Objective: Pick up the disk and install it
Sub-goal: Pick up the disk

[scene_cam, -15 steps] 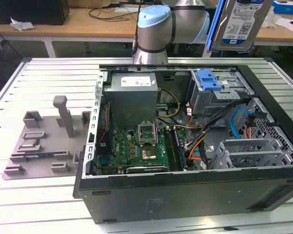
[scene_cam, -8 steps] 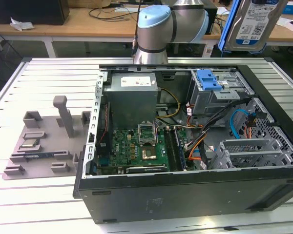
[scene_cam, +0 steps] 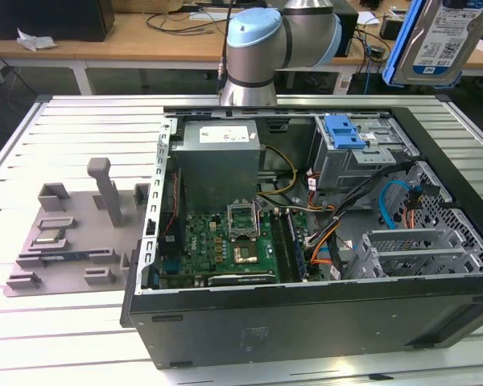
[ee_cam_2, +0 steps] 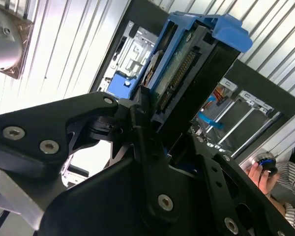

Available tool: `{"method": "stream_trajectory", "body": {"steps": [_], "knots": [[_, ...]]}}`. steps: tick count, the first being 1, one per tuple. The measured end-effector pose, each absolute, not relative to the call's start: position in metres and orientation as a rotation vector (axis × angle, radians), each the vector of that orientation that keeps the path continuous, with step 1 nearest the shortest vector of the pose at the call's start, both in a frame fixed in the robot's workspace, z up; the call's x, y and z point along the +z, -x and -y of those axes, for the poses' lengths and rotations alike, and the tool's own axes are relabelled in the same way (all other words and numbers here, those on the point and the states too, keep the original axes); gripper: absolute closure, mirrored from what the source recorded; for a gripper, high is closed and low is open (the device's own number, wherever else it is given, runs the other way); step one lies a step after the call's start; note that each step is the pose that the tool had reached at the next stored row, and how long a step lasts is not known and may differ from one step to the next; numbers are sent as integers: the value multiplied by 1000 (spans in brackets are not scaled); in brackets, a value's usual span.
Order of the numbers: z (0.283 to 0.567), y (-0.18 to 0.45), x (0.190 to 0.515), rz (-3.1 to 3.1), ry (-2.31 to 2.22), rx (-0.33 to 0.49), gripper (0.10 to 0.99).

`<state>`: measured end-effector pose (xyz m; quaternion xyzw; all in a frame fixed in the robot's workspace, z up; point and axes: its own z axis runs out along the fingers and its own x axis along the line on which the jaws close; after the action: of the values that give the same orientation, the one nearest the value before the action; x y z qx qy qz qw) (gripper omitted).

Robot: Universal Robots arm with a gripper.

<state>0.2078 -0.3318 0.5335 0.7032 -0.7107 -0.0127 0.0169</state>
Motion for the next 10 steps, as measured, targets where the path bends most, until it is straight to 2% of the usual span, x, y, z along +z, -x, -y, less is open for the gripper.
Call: {"method": "stream_trajectory", "body": {"steps": [10], "knots": [[337,-223,533,2209,-2186,-39,722]]}}
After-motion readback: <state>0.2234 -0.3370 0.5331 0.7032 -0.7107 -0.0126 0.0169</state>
